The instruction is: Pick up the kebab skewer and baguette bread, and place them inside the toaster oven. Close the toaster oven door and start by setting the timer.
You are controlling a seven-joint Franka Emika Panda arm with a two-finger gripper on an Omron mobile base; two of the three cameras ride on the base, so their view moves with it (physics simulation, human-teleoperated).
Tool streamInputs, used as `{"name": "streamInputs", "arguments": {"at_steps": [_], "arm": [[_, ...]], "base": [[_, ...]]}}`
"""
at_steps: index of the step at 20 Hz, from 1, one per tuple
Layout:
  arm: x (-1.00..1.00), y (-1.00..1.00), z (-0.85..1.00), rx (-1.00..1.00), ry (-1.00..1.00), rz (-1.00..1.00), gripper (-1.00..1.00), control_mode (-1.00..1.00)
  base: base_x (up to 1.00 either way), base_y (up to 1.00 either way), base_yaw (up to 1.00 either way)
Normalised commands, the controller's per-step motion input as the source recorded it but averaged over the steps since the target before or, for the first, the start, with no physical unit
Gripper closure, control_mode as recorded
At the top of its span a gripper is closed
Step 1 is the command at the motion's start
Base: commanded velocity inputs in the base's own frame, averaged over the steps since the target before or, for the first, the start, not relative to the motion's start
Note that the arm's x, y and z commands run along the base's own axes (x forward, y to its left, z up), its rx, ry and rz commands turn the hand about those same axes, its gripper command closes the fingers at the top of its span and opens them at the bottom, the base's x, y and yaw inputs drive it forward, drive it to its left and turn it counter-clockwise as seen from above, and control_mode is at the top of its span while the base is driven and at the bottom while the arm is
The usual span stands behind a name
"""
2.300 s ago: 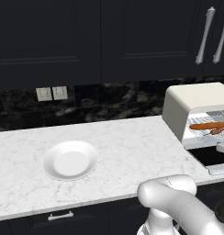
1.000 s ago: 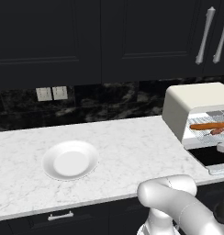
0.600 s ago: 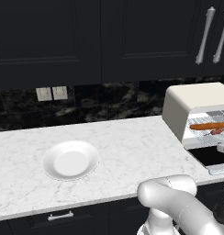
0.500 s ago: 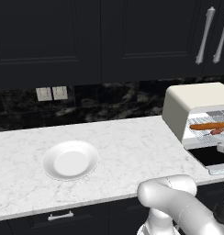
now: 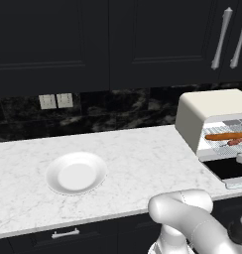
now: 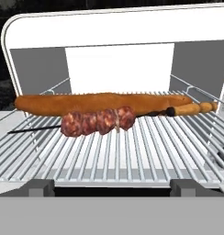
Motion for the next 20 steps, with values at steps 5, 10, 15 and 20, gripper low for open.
{"name": "streamInputs", "arguments": {"at_steps": [5,10,15,20], "arm": [[0.02,0.0,0.01,0.0,0.0,0.0,-1.0,-1.0],[0.11,0.0,0.0,0.0,0.0,0.0,-1.0,-1.0],[0.17,0.0,0.0,0.0,0.0,0.0,-1.0,-1.0],[0.19,0.0,0.0,0.0,0.0,0.0,-1.0,-1.0]], "base": [[0.0,0.0,0.0],[0.0,0.0,0.0],[0.0,0.0,0.0],[0.0,0.0,0.0]]}}
